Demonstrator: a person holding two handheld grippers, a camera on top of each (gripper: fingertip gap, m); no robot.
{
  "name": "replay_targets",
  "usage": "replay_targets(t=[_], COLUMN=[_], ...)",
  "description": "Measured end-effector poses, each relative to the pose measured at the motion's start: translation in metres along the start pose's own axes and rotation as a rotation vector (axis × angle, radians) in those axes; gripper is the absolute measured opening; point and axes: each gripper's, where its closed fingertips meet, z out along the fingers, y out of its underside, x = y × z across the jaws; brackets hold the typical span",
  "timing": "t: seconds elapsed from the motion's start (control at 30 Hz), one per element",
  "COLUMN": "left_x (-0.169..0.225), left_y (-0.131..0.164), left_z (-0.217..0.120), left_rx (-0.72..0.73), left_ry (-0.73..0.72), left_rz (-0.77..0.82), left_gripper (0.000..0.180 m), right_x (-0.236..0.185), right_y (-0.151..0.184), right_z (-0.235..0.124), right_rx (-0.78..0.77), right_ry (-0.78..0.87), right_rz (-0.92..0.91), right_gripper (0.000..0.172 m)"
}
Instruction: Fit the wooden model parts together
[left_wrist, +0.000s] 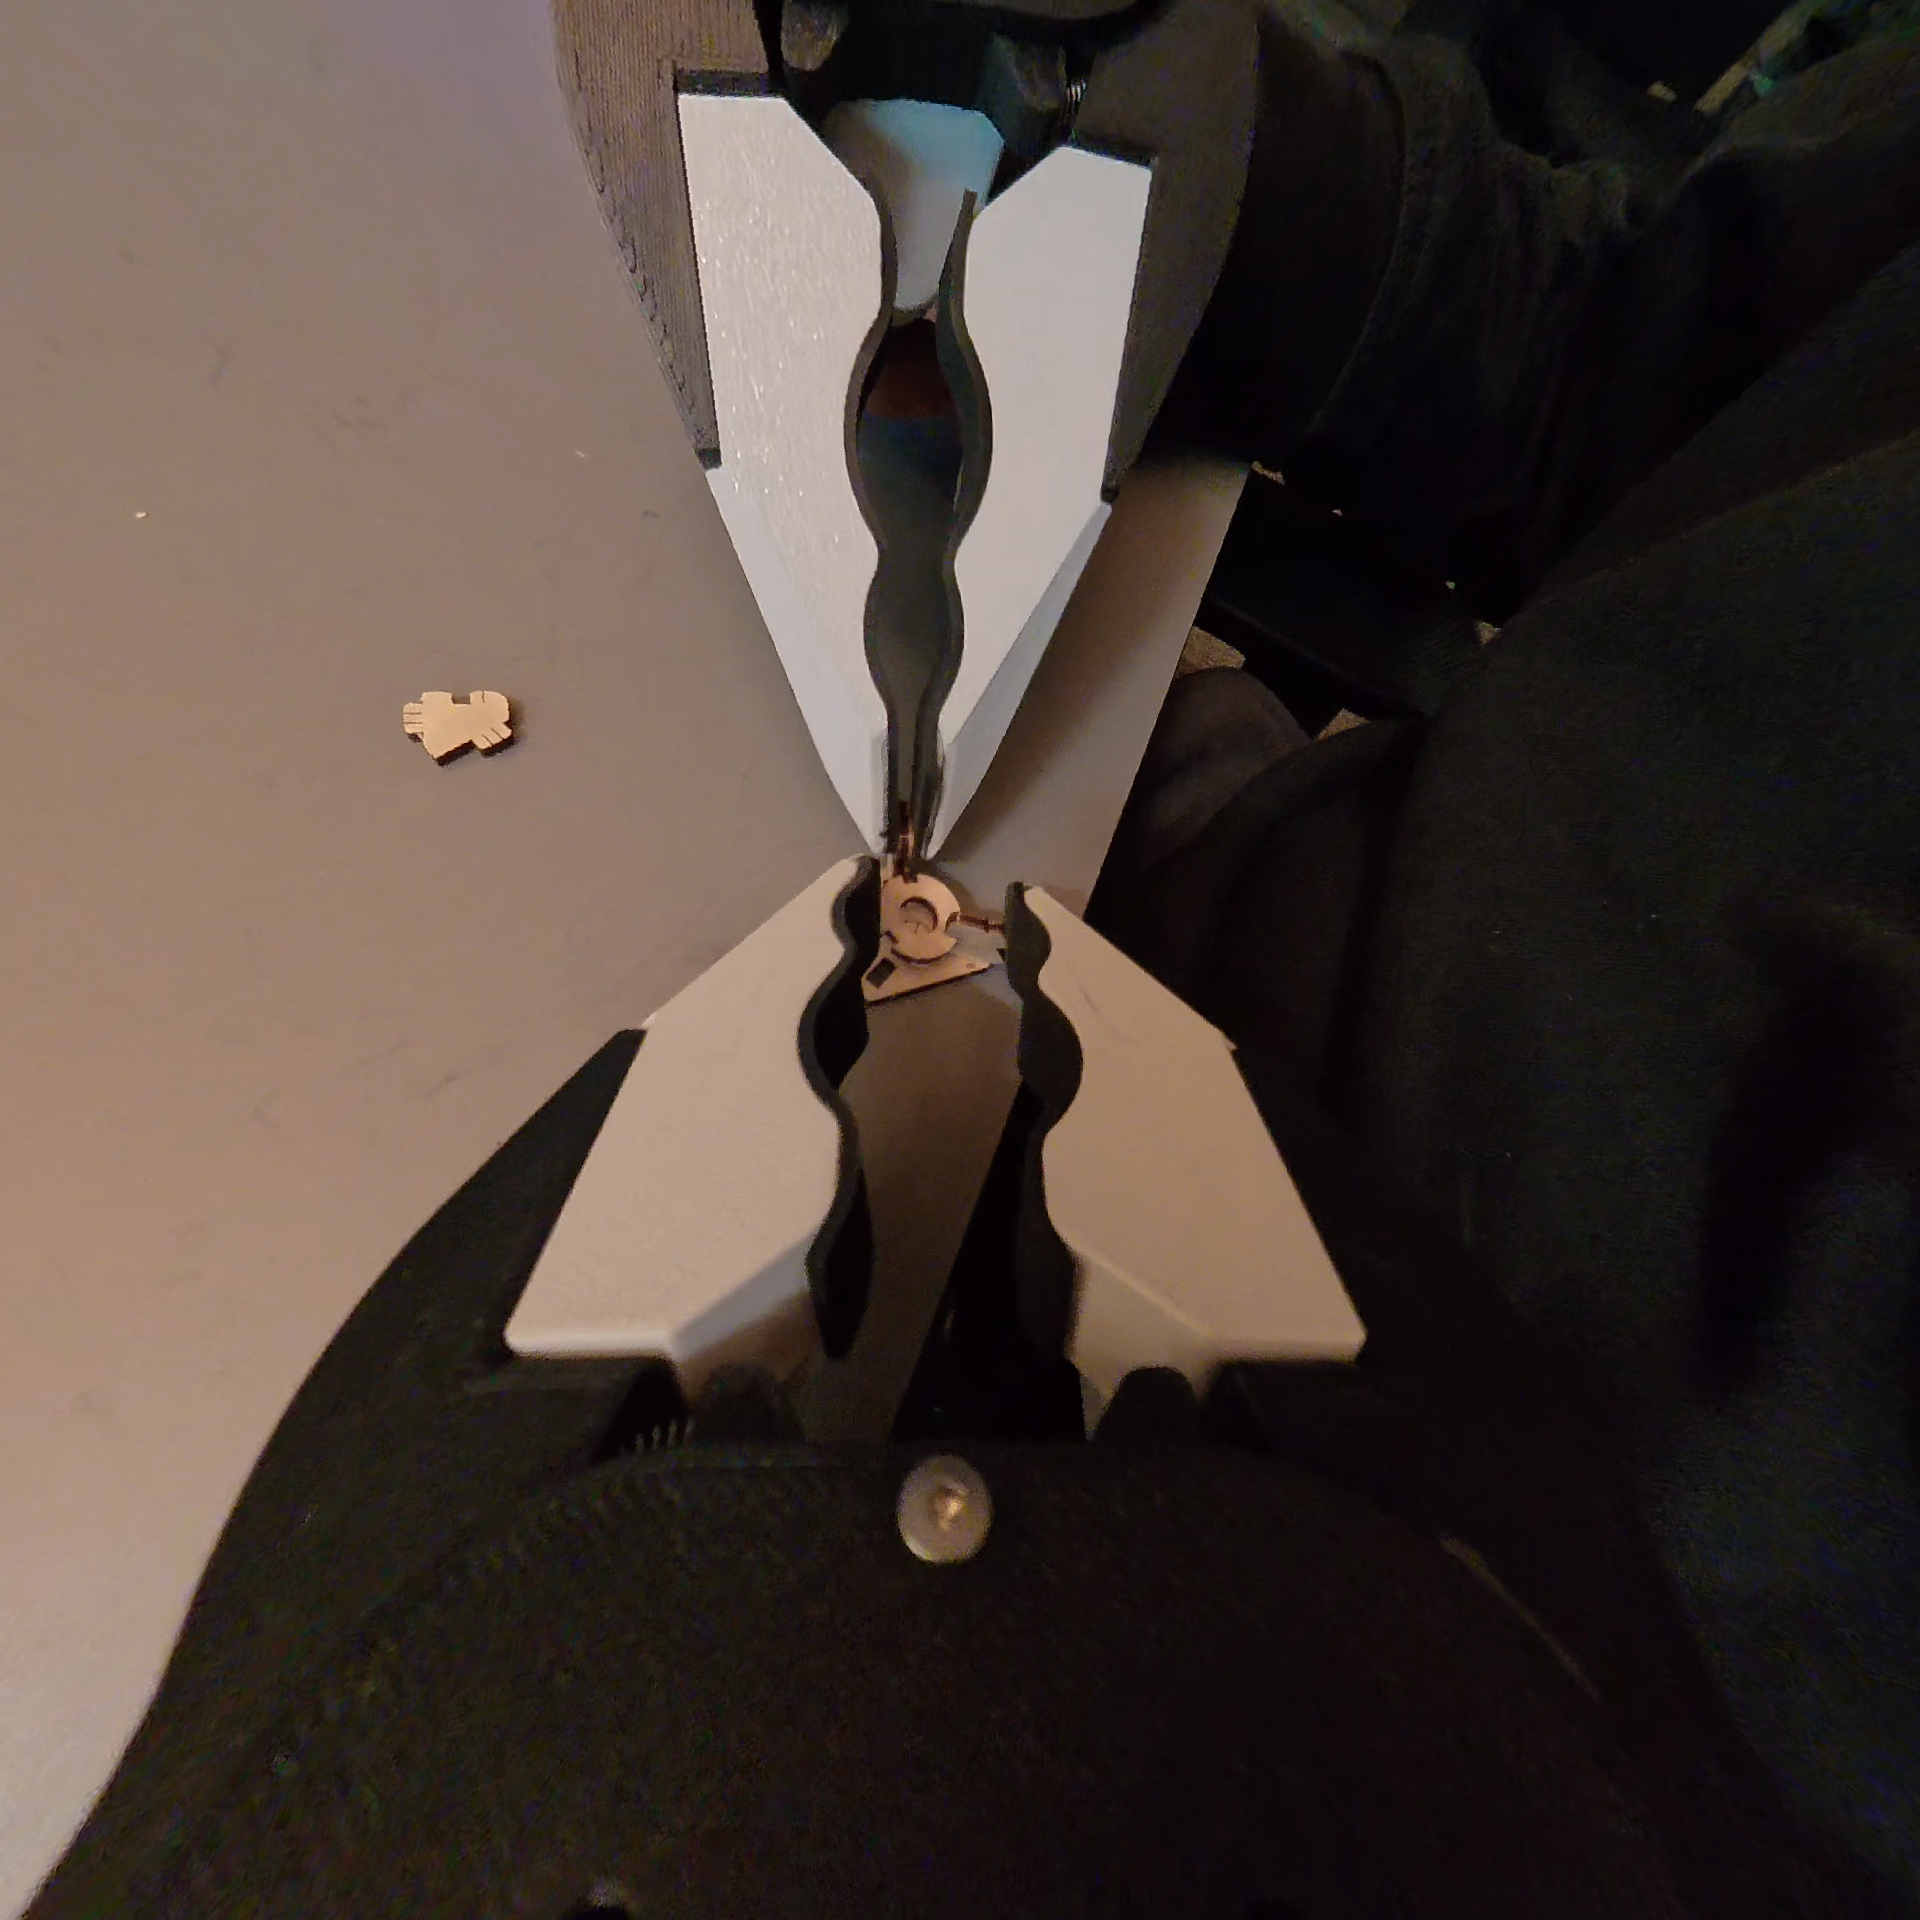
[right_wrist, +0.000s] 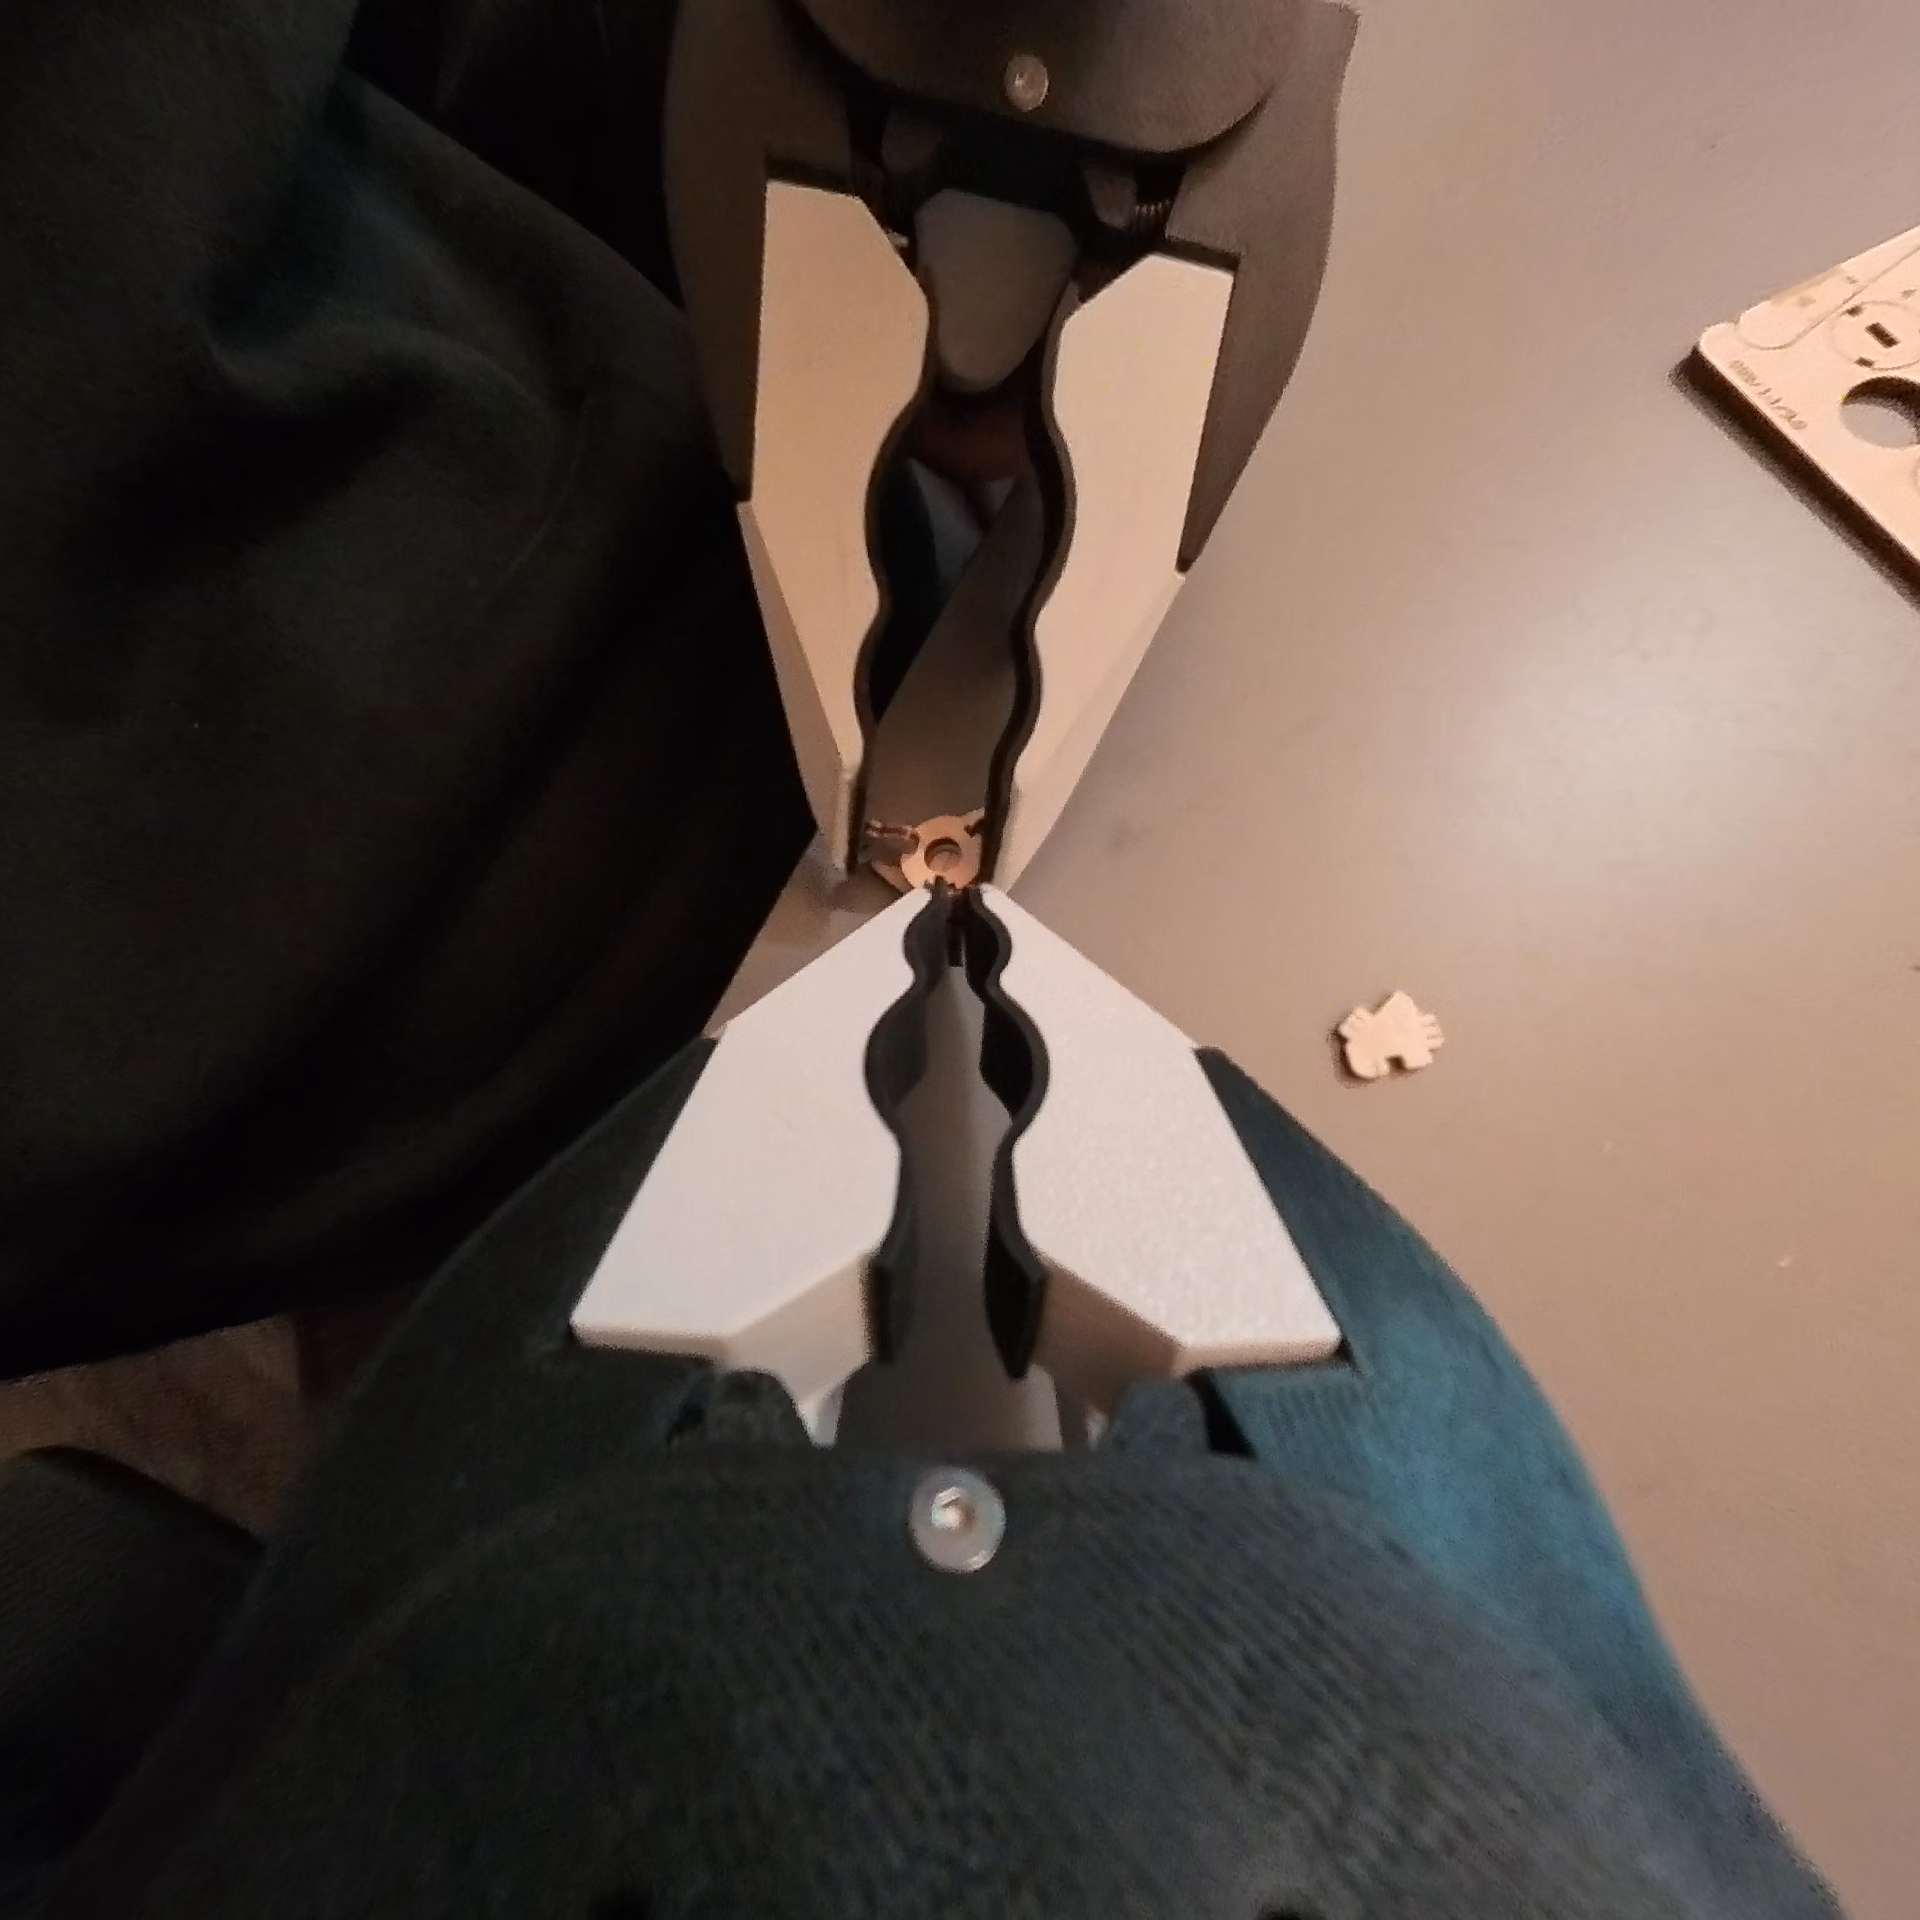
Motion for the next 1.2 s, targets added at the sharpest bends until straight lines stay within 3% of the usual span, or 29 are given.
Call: replay_targets(t=[0.4,0.6,0.93,1.2], left_x=[-0.0009,-0.0021,-0.0019,-0.0019], left_y=[0.0060,0.0080,0.0049,0.0054], left_z=[-0.0042,-0.0034,-0.0035,-0.0034], left_rx=[-0.052,-0.070,-0.034,-0.031], left_ry=[-0.031,-0.045,-0.024,-0.027], left_rz=[-0.008,-0.023,-0.027,-0.005], left_gripper=[0.038,0.025,0.025,0.024], right_x=[-0.0001,0.0009,0.0009,0.0000], right_y=[-0.0002,0.0003,0.0011,0.0010], right_z=[0.0005,-0.0002,-0.0010,-0.0010], right_rx=[-0.012,-0.011,-0.013,0.003], right_ry=[0.025,0.034,0.050,0.094], right_rz=[-0.021,-0.015,-0.042,-0.166], right_gripper=[0.001,0.001,0.001,0.000])
